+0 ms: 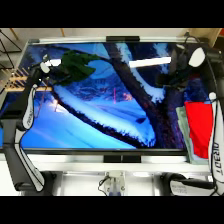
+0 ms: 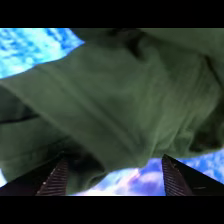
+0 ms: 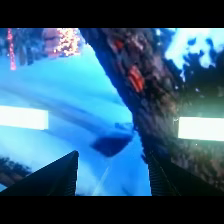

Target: Fold the shirts.

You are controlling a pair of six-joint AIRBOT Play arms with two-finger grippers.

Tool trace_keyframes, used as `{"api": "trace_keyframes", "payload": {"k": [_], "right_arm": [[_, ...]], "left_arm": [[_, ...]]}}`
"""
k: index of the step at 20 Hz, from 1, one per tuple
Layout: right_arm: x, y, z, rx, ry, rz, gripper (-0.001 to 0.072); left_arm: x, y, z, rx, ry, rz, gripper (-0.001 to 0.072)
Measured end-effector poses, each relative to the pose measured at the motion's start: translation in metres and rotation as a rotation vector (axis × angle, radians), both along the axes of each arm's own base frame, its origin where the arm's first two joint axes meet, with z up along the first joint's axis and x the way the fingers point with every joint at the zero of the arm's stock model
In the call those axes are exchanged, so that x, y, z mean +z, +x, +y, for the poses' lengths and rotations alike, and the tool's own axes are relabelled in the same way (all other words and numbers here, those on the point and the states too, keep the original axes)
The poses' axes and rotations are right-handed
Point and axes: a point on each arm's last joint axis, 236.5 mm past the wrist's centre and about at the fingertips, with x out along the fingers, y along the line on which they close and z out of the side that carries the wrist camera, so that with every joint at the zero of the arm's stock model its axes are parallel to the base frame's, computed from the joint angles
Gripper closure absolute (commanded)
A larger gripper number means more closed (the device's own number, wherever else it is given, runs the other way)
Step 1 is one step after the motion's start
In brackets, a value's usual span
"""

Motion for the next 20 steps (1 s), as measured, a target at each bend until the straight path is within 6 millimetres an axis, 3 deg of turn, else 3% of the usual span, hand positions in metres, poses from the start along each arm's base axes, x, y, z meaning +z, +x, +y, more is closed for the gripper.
{"api": "trace_keyframes", "payload": {"k": [3, 6, 8, 9, 10, 12, 14, 16, 18, 20], "right_arm": [[-0.001, -0.002, 0.002, 0.007, 0.003, 0.009, 0.0163], [-0.001, -0.004, 0.002, 0.015, 0.003, 0.013, 0.0164], [-0.001, -0.004, 0.002, 0.032, -0.002, 0.012, 0.0164], [-0.001, -0.004, 0.002, 0.045, -0.006, 0.011, 0.0164], [-0.001, -0.006, 0.002, 0.058, -0.013, 0.013, 0.0164], [0.003, -0.01, -0.003, 0.074, -0.039, 0.012, 0.0166], [0.017, -0.017, -0.011, 0.078, -0.073, -0.013, 0.0166], [0.047, -0.026, -0.02, 0.073, -0.107, -0.082, 0.0165], [0.087, -0.042, -0.031, 0.058, -0.144, -0.181, 0.0165], [0.126, -0.064, -0.04, 0.04, -0.173, -0.275, 0.0165]], "left_arm": [[-0.009, 0.005, -0.003, 0.023, -0.029, -0.008, 0.0643], [-0.003, 0.01, -0.008, 0.038, -0.067, -0.03, 0.0674], [0.023, 0.014, -0.015, 0.028, -0.091, -0.076, 0.0675], [0.045, 0.015, -0.021, 0.004, -0.089, -0.115, 0.0674], [0.073, 0.016, -0.028, -0.029, -0.082, -0.165, 0.0674], [0.152, 0.009, -0.05, -0.121, -0.05, -0.304, 0.0674], [0.253, -0.018, -0.081, -0.23, -0.008, -0.475, 0.0675], [0.349, -0.065, -0.114, -0.33, 0.023, -0.643, 0.0674], [0.423, -0.125, -0.144, -0.424, 0.04, -0.768, 0.0674], [0.468, -0.187, -0.174, -0.518, 0.026, -0.844, 0.0674]]}}
